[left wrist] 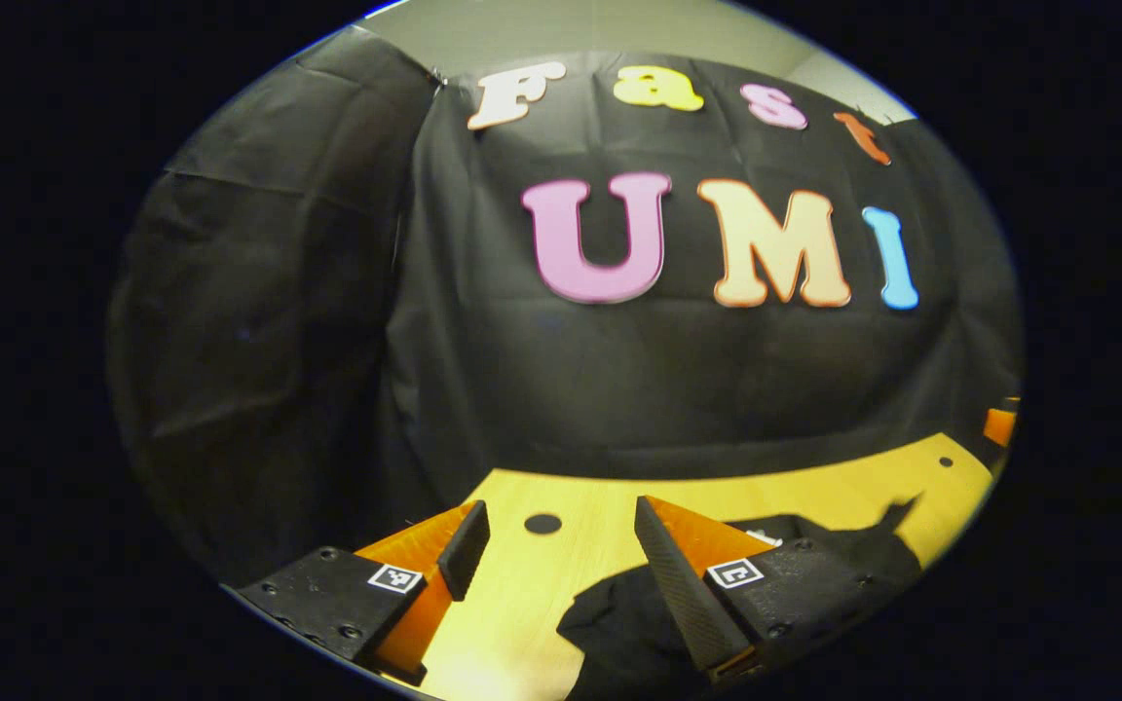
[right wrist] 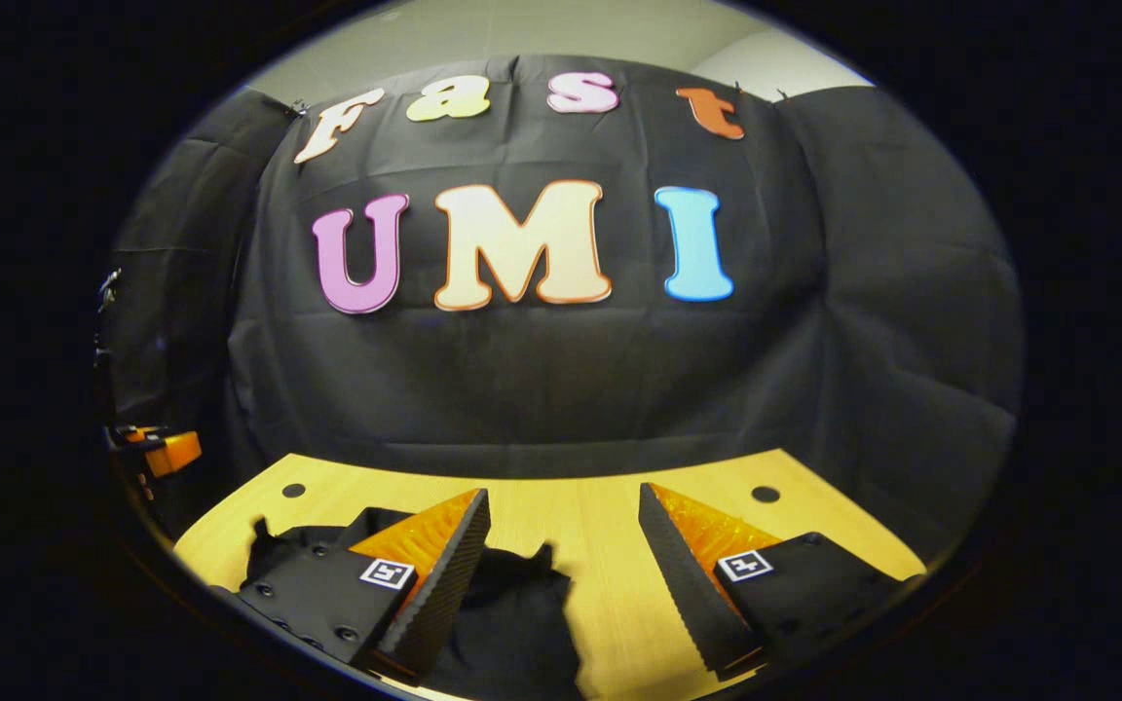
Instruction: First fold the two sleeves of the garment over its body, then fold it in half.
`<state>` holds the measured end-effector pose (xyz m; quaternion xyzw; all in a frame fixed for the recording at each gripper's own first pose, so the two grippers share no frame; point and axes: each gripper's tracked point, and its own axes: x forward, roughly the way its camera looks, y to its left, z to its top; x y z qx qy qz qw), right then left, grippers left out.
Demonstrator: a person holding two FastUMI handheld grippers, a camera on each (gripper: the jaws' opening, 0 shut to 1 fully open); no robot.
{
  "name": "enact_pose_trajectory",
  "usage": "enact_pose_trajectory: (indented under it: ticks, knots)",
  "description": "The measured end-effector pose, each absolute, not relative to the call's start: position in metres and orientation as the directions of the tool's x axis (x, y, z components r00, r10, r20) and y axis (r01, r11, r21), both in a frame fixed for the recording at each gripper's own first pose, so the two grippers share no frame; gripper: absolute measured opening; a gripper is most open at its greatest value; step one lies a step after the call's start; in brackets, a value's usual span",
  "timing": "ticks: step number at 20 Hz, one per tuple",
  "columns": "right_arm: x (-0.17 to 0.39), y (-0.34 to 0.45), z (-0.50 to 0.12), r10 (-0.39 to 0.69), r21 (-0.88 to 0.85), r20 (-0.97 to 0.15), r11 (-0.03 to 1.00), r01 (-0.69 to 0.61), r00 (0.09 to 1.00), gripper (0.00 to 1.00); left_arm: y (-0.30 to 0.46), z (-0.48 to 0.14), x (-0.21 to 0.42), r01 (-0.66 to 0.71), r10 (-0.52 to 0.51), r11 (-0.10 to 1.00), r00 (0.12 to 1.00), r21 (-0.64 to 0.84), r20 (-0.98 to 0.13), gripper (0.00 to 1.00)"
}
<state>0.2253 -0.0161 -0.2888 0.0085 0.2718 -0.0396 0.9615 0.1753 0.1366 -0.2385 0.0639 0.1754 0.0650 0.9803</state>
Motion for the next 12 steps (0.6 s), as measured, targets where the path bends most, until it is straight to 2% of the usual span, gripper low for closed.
enact_pose_trajectory:
  ticks: [2, 3, 5, 12]
  knots:
    - [0.212, -0.016, -0.269, -0.068, -0.016, -0.487, 0.998, 0.068, 0.871, 0.97, 0.122, -0.219, 0.169, -0.075, 0.117, 0.987, 0.943, 0.143, -0.313, 0.93]
    - [0.203, -0.014, -0.258, -0.057, -0.011, -0.465, 0.998, 0.058, 0.883, 0.94, 0.117, -0.210, 0.164, -0.064, 0.105, 0.988, 0.947, 0.143, -0.303, 0.92]
    - [0.183, -0.013, -0.237, -0.040, -0.004, -0.423, 0.999, 0.043, 0.905, 0.97, 0.107, -0.187, 0.152, -0.052, 0.088, 0.989, 0.959, 0.137, -0.270, 0.93]
    - [0.095, -0.023, -0.174, -0.004, 0.057, -0.328, 0.998, 0.024, 0.945, 0.96, 0.083, -0.111, 0.080, -0.061, 0.081, 0.989, 0.985, 0.134, -0.152, 0.93]
